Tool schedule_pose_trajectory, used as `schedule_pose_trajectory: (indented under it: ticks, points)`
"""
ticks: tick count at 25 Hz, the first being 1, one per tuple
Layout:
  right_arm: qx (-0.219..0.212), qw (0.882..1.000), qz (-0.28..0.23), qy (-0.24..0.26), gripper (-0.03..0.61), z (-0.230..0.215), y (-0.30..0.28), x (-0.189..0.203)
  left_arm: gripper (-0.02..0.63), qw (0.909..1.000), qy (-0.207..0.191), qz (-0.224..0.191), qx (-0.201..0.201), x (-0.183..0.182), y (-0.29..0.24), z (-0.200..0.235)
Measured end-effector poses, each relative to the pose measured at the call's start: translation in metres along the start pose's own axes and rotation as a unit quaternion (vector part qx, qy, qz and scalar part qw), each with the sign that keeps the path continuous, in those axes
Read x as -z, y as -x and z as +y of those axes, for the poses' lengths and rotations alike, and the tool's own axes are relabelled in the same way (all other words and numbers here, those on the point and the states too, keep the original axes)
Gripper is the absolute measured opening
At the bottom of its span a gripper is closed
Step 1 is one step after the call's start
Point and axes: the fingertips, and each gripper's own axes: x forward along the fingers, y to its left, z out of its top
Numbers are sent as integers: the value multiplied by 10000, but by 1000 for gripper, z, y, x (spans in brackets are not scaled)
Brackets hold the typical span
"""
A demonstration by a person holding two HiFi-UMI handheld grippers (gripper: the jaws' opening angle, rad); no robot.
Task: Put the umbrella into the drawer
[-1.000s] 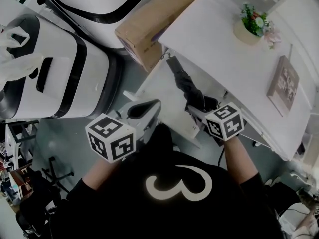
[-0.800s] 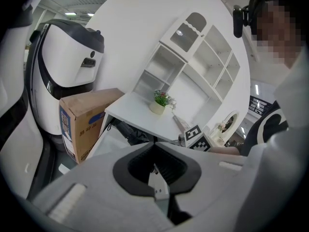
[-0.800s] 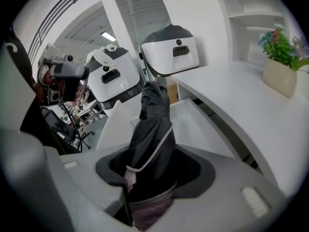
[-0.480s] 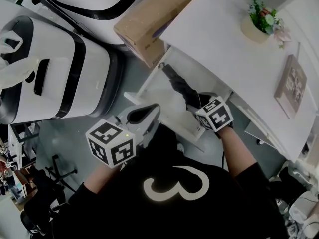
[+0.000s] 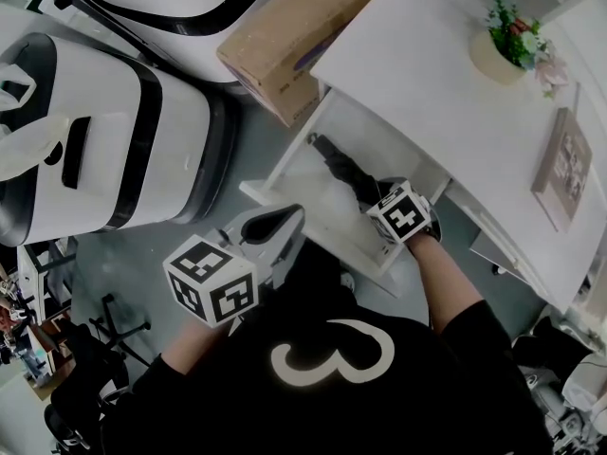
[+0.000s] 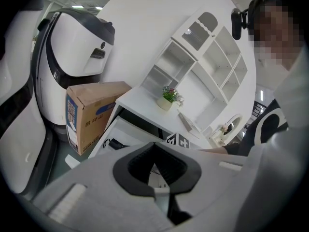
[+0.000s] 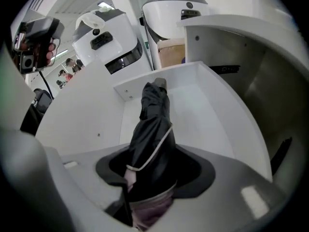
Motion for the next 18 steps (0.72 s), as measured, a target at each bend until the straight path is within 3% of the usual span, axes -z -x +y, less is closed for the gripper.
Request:
schedule_pose_trajectory:
  ticks: [7, 13, 18]
  points:
    - [145, 9987, 473, 116, 224, -4, -29, 5, 8, 10000, 98, 18, 0, 3, -1, 11]
    - [217, 9969, 574, 487, 233, -7, -43, 0, 8, 9998, 155, -66, -52, 0, 2, 18]
    - [202, 9950, 862, 461, 246, -10, -48, 8, 8, 9997, 196, -76, -101, 3, 6, 24]
